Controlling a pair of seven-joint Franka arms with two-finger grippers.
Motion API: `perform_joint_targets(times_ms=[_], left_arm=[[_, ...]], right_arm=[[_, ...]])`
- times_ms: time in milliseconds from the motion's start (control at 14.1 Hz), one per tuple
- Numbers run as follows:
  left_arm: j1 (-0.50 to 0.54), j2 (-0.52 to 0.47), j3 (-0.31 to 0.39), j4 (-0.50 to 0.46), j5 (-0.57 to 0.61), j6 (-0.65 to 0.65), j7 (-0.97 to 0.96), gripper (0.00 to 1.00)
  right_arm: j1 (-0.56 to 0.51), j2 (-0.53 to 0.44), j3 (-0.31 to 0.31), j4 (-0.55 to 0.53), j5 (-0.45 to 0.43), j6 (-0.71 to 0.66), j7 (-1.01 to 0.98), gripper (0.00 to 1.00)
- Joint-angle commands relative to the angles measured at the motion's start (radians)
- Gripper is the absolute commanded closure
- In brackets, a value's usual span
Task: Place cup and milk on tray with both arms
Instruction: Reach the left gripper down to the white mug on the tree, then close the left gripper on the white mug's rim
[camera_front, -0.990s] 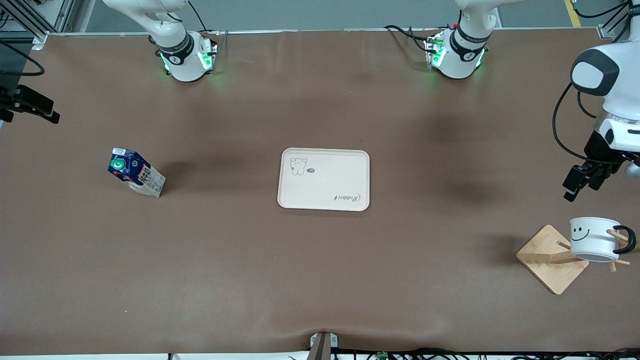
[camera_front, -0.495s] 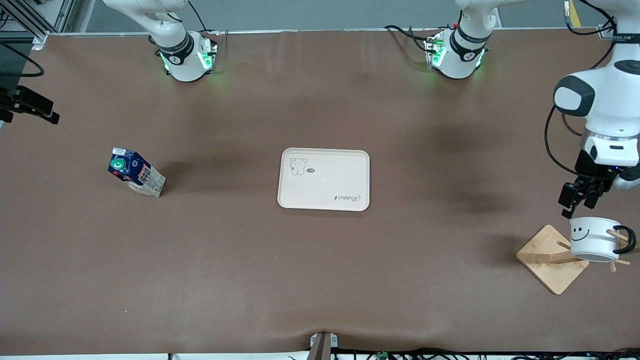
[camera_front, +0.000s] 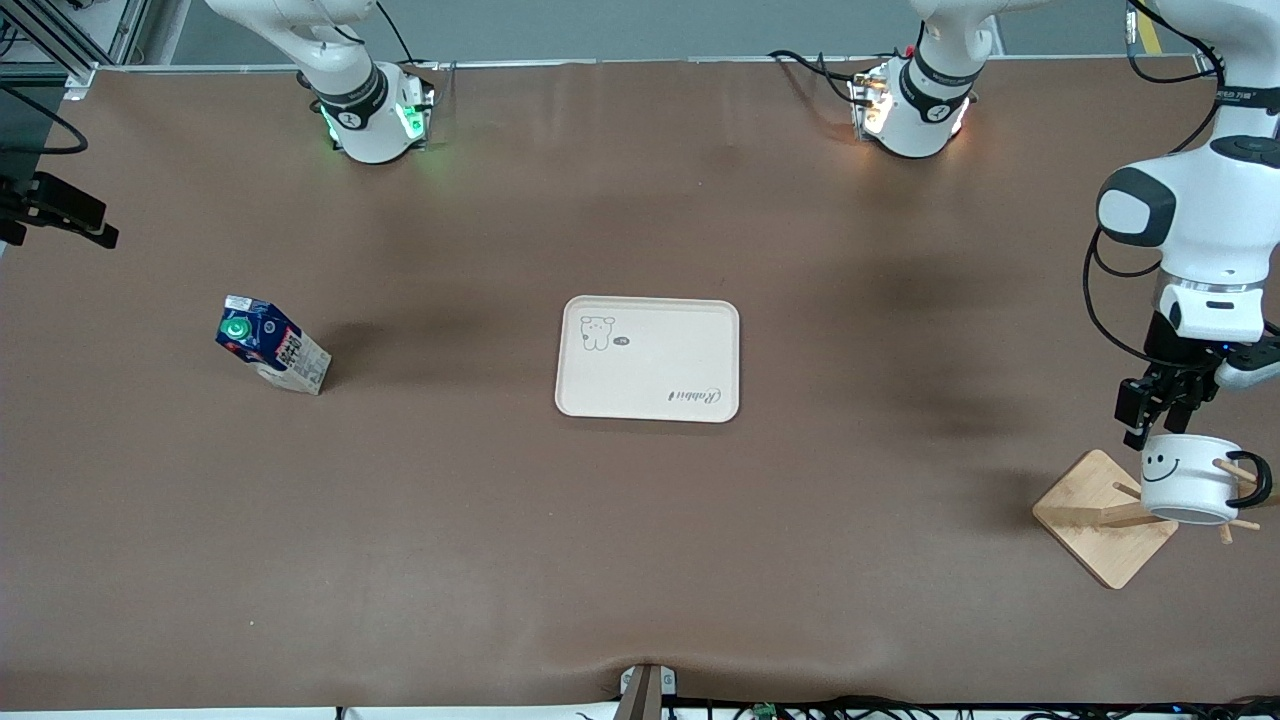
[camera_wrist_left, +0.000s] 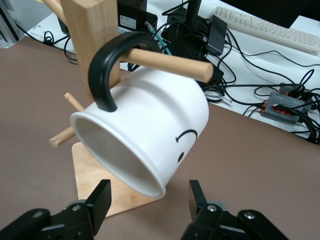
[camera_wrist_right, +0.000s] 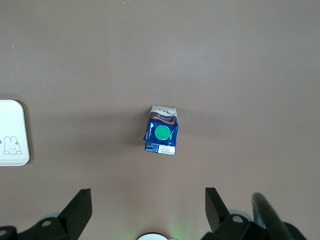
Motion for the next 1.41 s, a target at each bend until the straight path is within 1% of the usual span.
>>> perform_joint_targets(times_ms=[0, 212, 424, 920, 1061, 1273, 1344], left_arm=[[-0.002, 0.025, -0.018, 0.023, 0.001, 0.038, 0.016, 0.31], [-0.003, 0.034, -0.029, 0.035, 0.003, 0.039, 0.017, 0.32], [0.0, 0.042, -0.032, 0.035, 0.003, 0.041, 0.045, 0.4], [0.012, 0.054, -0.03, 0.049, 0.001, 0.045, 0.177, 0.42], [0.014, 0.056, -0.029, 0.054, 0.001, 0.047, 0.187, 0.43], [0.012, 0.056, -0.03, 0.055, 0.001, 0.054, 0.189, 0.47], [0.013, 0.057, -0.03, 0.054, 0.001, 0.056, 0.189, 0.5]], right_arm=[[-0.014, 0.013, 0.009, 0.024, -0.001, -0.014, 0.011, 0.0], [-0.015, 0.013, 0.009, 0.024, -0.001, -0.014, 0.011, 0.0], [-0.02, 0.013, 0.009, 0.024, -0.001, -0.014, 0.011, 0.0], [-0.022, 0.015, 0.009, 0.024, -0.001, -0.012, 0.011, 0.0], [-0.022, 0.015, 0.009, 0.024, -0.001, -0.014, 0.011, 0.0], [-0.022, 0.015, 0.009, 0.024, -0.001, -0.012, 0.011, 0.0], [-0.022, 0.016, 0.009, 0.024, -0.001, -0.012, 0.011, 0.0]])
